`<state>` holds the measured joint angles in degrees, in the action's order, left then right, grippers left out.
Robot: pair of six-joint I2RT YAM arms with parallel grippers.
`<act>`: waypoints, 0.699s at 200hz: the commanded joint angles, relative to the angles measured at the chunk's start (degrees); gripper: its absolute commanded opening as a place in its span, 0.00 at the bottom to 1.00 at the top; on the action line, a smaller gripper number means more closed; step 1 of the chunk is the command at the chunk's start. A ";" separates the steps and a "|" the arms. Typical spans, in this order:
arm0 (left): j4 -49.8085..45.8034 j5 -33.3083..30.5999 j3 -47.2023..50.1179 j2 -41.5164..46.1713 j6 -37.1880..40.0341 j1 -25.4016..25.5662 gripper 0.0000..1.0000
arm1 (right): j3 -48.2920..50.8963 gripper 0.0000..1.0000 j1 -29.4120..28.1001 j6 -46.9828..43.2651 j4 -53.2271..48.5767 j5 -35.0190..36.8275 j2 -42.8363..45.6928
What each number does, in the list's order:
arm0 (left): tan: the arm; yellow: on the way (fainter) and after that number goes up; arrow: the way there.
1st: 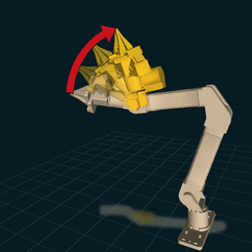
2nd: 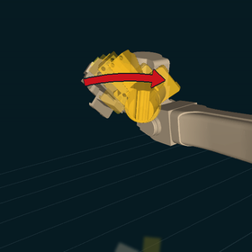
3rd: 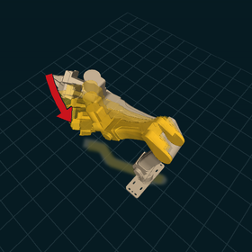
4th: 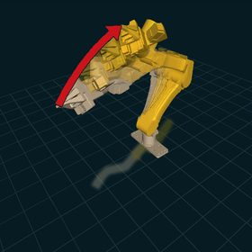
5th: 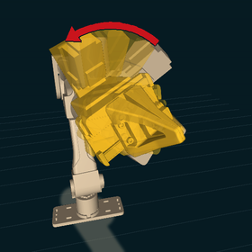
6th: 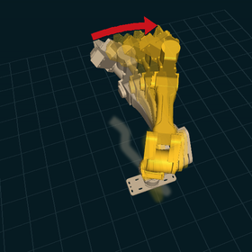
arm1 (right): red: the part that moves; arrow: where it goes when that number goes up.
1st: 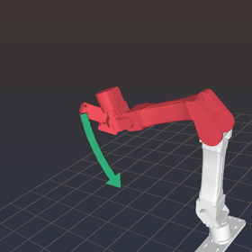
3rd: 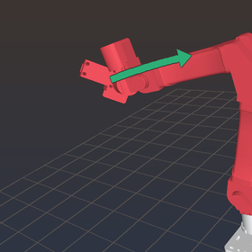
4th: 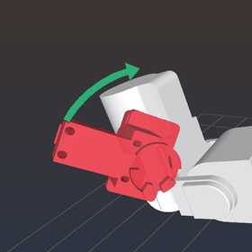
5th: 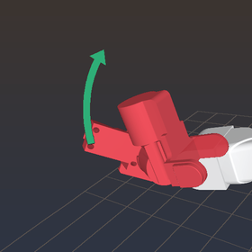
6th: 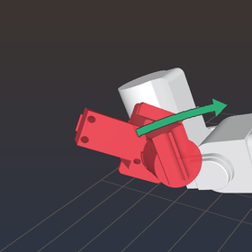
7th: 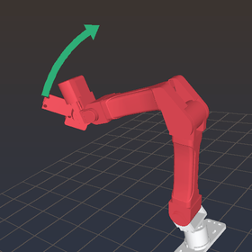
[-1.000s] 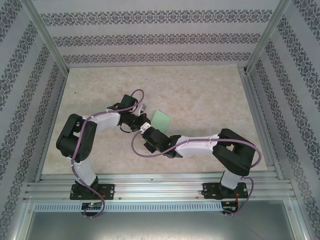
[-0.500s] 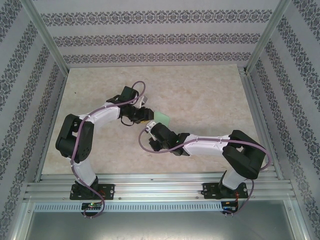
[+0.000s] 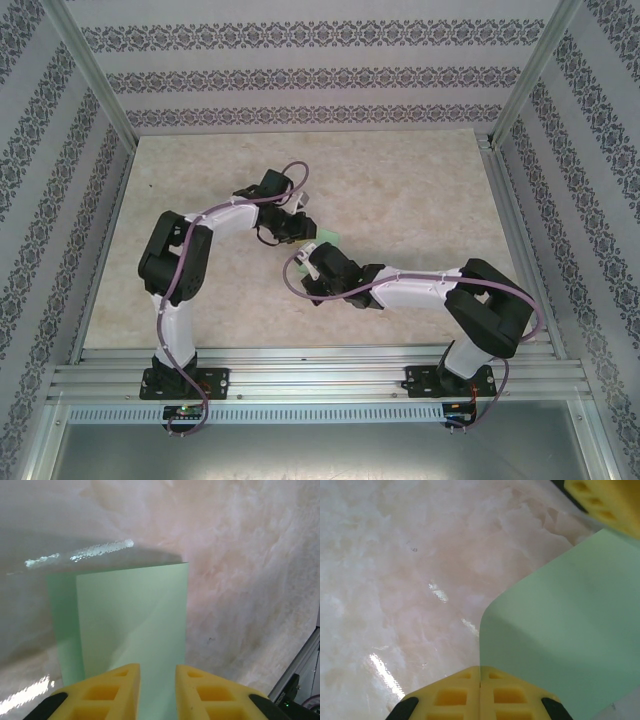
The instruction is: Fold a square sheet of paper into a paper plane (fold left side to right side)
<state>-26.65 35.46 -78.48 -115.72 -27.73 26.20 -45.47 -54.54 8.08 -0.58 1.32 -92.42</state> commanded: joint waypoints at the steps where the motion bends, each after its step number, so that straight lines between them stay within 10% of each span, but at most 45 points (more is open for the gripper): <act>1: -0.32 1.57 -2.49 -2.86 2.32 1.55 0.26 | 0.67 0.00 1.08 1.71 2.26 -2.08 0.05; 140: -1.91 -2.33 -1.35 -7.83 3.91 1.70 0.23 | 2.11 0.00 14.86 18.29 5.22 -23.35 -4.32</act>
<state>-27.33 35.48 -80.12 -121.32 -25.69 27.51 -44.45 -40.82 21.98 2.07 -17.58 -95.33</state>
